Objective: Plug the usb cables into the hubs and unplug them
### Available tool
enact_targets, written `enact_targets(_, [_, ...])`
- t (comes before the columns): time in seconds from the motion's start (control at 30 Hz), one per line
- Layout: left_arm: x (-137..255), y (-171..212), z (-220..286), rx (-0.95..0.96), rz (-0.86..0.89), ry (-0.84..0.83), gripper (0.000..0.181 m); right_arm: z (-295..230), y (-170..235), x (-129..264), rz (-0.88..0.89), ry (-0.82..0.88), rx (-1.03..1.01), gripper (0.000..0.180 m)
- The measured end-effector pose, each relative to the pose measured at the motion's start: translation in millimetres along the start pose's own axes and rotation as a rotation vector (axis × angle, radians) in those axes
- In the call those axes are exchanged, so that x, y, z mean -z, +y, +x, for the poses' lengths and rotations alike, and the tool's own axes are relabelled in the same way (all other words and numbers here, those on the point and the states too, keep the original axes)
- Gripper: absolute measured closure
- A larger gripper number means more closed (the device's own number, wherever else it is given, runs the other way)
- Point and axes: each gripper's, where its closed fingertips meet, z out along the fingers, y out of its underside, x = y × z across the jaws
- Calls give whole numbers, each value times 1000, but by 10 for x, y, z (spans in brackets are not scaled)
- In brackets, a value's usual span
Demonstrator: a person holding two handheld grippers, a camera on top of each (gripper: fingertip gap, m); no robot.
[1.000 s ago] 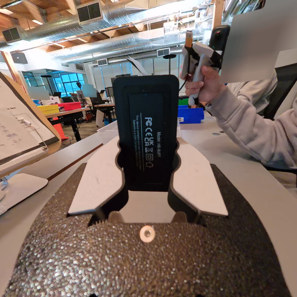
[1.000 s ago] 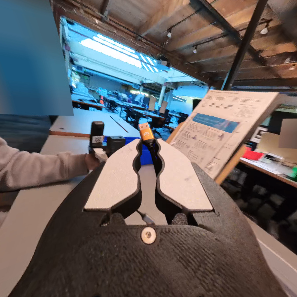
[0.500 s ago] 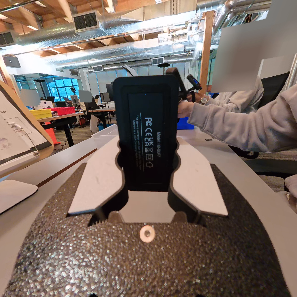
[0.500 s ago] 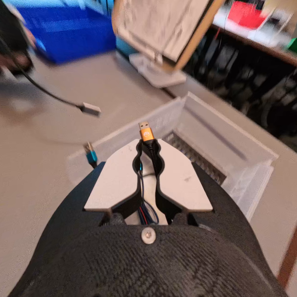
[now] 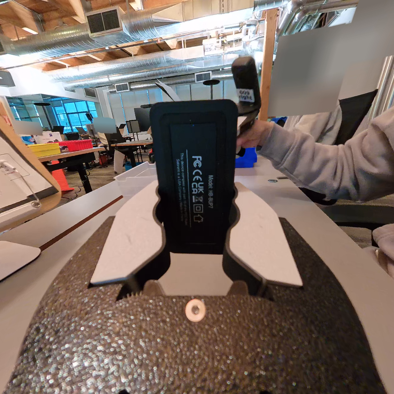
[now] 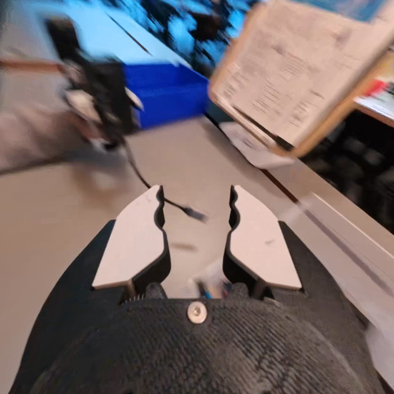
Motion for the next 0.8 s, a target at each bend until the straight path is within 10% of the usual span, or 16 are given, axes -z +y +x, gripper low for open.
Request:
enact_targets(0.03, [-16, 14, 24, -6, -6, 11, 121, -246, -118, -112, 52, -86, -13, 121])
enact_targets(0.3, [-143, 78, 223, -47, -31, 90, 121, -1119, -113, -970, 58, -273, 35, 144])
enact_targets(0.8, [-117, -65, 294, -63, 33, 120, 121, -1365, -295, -1139, 200, -320, 24, 161])
